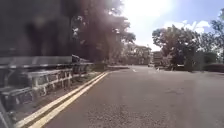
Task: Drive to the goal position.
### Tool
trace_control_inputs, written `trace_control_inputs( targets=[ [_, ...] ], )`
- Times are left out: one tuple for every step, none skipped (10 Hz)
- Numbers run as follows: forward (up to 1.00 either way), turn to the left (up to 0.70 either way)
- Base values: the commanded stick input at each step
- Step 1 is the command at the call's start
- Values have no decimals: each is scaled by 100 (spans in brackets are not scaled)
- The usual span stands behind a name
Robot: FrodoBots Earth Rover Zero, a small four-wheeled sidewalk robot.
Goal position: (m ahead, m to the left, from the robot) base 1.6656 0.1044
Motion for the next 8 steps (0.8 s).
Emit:
trace_control_inputs(
  targets=[
    [50,0],
    [50,0],
    [50,0],
    [50,0],
    [50,0],
    [50,0],
    [50,0],
    [50,0]
  ],
)
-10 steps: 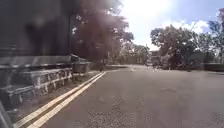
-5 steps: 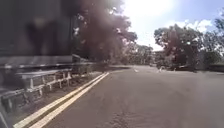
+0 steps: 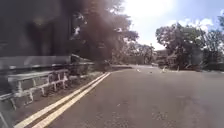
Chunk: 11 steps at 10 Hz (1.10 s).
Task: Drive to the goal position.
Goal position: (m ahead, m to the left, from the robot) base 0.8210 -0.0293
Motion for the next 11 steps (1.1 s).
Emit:
trace_control_inputs(
  targets=[
    [50,0],
    [50,0],
    [50,0],
    [50,20],
    [50,45],
    [50,46],
    [50,41],
    [50,24],
    [50,2],
    [50,0],
    [50,0]
  ],
)
